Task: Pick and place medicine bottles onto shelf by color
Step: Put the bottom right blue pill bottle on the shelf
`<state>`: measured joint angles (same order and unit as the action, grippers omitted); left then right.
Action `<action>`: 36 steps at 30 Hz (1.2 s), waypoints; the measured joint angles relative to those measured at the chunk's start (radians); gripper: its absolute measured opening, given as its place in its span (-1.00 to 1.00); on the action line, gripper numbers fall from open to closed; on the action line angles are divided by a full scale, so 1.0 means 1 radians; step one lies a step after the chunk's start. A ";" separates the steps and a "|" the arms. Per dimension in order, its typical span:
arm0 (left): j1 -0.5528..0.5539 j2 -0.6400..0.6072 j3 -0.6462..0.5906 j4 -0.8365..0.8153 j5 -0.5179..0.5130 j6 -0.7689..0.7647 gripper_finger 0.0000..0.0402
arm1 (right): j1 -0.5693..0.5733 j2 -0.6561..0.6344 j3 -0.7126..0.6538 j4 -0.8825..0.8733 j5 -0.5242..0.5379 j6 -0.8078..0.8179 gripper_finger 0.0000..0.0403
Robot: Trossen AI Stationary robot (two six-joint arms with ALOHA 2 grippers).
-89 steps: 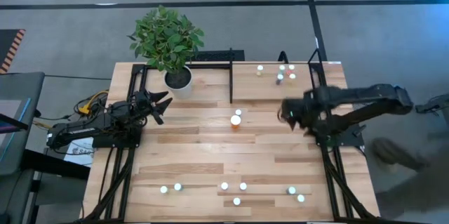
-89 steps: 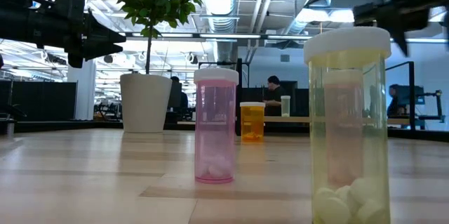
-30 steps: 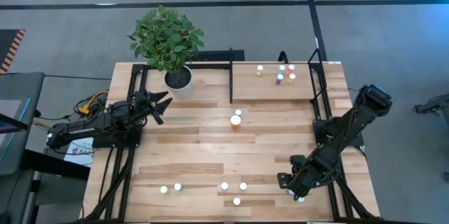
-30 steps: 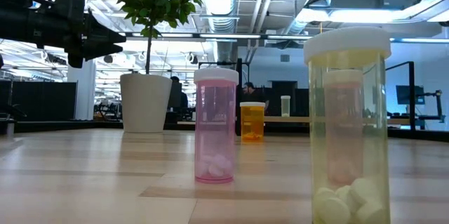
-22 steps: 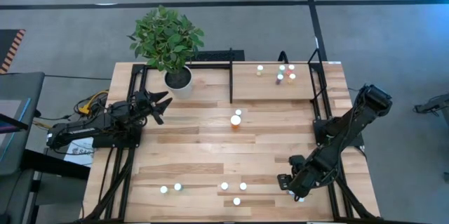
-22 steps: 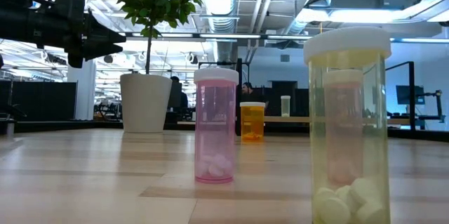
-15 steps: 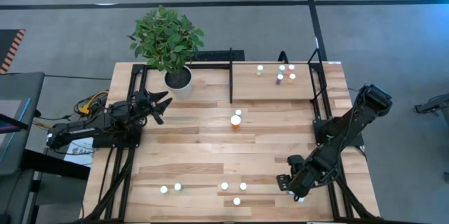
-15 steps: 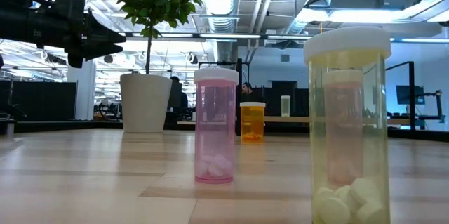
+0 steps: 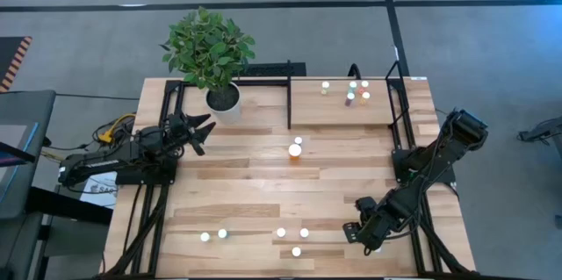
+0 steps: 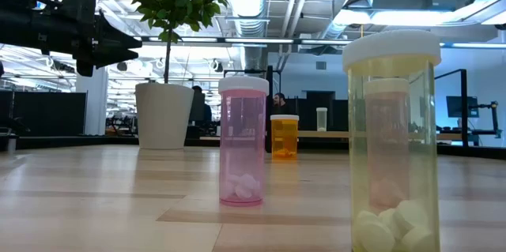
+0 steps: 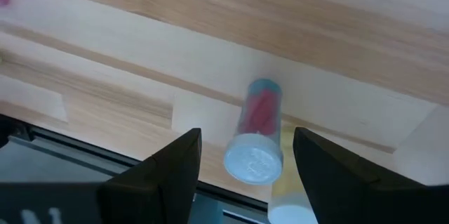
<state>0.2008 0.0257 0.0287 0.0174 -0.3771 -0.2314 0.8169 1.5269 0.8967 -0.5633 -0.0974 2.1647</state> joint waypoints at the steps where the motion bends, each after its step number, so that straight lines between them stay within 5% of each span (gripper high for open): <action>1: 0.000 0.000 0.000 0.000 0.000 0.000 -0.10 | 0.003 0.000 0.000 -0.001 -0.002 0.000 0.23; 11: 0.000 0.000 0.000 0.000 0.000 0.000 -0.10 | 0.012 0.052 0.000 0.025 -0.022 0.027 0.21; 24: 0.000 0.000 0.000 0.000 0.000 0.000 -0.10 | 0.005 0.042 0.000 0.048 -0.024 0.027 -0.22; 36: 0.000 0.000 0.000 0.000 0.001 0.000 -0.10 | -0.053 0.019 0.001 0.001 -0.060 0.028 -0.34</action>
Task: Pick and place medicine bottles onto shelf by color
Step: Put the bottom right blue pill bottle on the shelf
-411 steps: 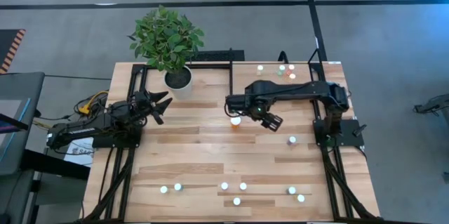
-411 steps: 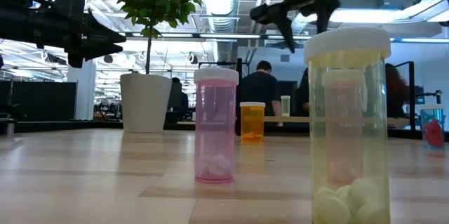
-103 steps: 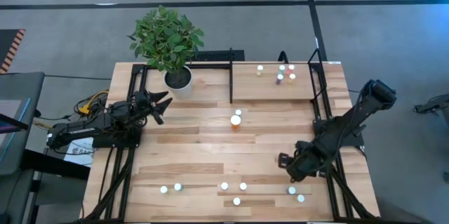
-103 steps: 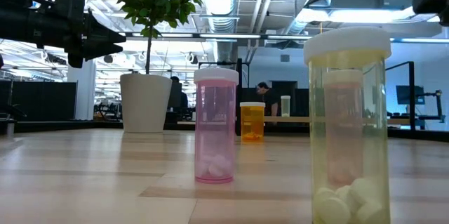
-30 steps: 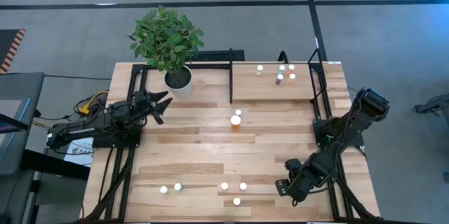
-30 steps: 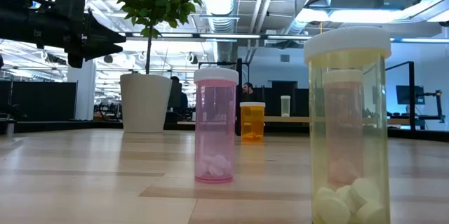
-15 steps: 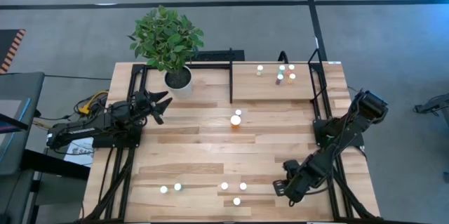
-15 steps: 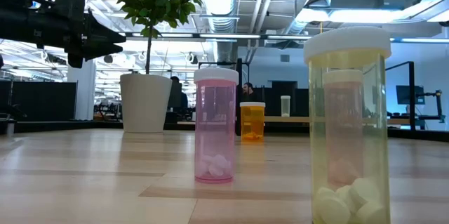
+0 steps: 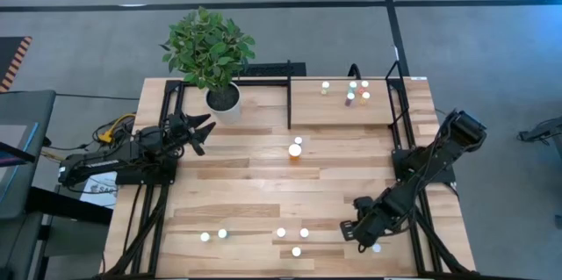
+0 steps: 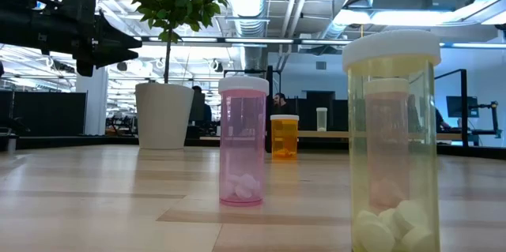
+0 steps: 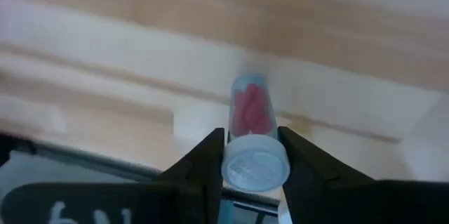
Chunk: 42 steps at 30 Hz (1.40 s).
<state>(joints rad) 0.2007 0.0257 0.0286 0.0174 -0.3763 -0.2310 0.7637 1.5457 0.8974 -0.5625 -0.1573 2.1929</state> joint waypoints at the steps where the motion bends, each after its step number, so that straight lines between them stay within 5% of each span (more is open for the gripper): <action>1: 0.000 0.000 0.000 0.000 0.000 0.000 -0.10 | -0.009 -0.004 0.000 -0.022 0.000 0.000 -0.34; 17: 0.000 0.000 0.000 0.000 0.000 0.000 -0.10 | -0.295 -0.281 -0.001 -0.432 0.001 -0.063 -0.33; 30: 0.000 0.000 0.000 0.000 0.000 0.000 -0.10 | -0.772 -0.356 -0.001 -0.561 0.031 -0.080 -0.28; 42: 0.000 0.000 0.000 0.000 0.000 0.000 -0.10 | -1.227 -0.356 -0.001 -0.429 0.031 -0.081 -0.27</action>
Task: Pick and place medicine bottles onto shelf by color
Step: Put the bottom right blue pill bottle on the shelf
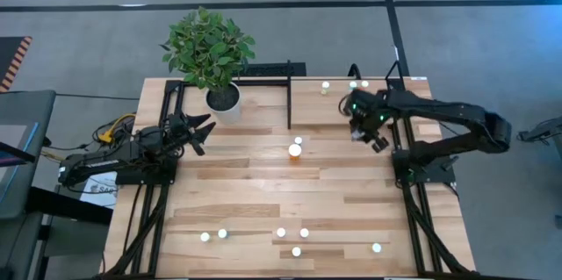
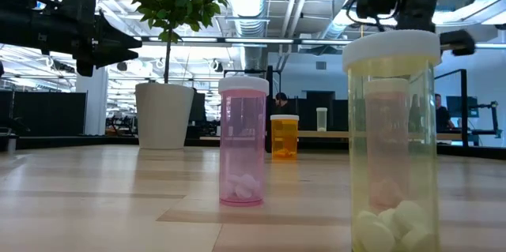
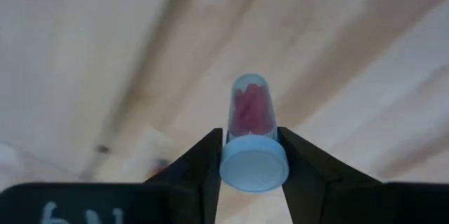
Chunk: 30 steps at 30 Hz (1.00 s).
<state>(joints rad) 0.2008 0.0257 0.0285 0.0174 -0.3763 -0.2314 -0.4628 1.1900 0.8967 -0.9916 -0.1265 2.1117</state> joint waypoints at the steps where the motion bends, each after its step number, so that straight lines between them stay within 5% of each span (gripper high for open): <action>1: 0.000 0.000 0.000 0.000 0.000 0.000 -0.10 | -0.027 0.001 0.000 0.014 0.000 0.000 -0.27; 17: 0.000 0.000 0.000 0.000 0.000 0.000 -0.10 | -0.201 0.134 0.042 0.007 0.033 0.000 -0.27; 30: 0.000 0.000 0.000 0.000 0.000 0.000 -0.10 | -0.341 0.223 0.092 0.007 0.045 -0.194 -0.27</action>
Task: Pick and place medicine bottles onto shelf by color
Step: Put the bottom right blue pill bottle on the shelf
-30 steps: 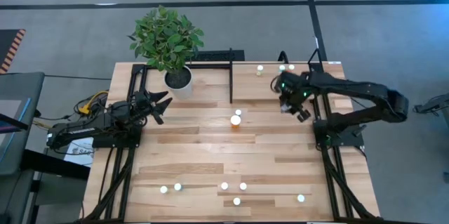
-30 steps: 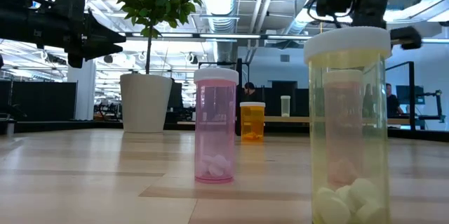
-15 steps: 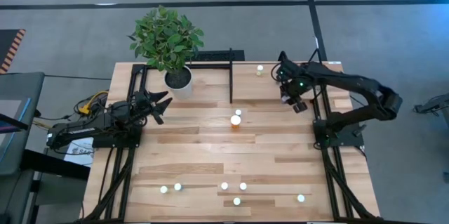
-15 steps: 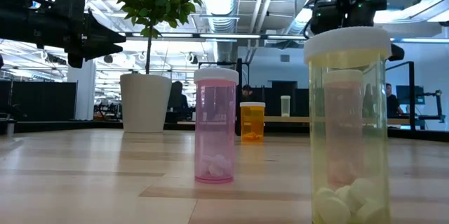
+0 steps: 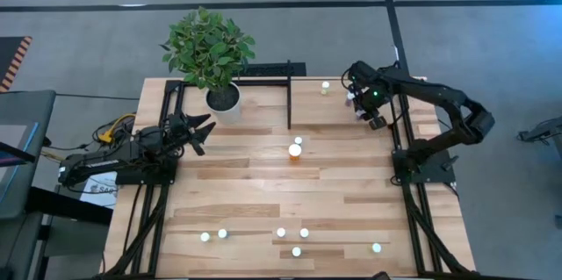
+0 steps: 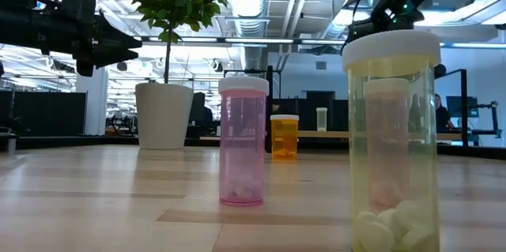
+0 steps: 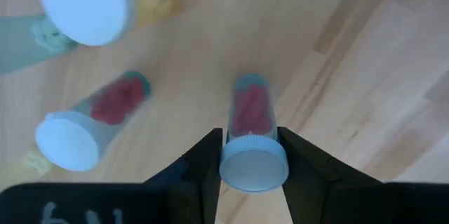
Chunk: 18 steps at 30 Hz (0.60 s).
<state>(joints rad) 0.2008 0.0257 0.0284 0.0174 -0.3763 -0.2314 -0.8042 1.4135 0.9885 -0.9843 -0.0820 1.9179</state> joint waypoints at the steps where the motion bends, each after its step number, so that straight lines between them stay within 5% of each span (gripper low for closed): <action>1: 0.000 0.000 0.000 0.000 0.000 0.000 -0.10 | -0.006 0.009 0.003 0.004 -0.001 -0.012 -0.27; 18: 0.000 0.000 0.000 0.000 0.000 0.000 -0.10 | -0.076 0.048 0.008 0.055 -0.025 -0.137 -0.27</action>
<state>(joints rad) 0.2007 0.0259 0.0288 0.0174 -0.3764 -0.2314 -0.8803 1.4612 0.9966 -0.9295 -0.1074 1.7808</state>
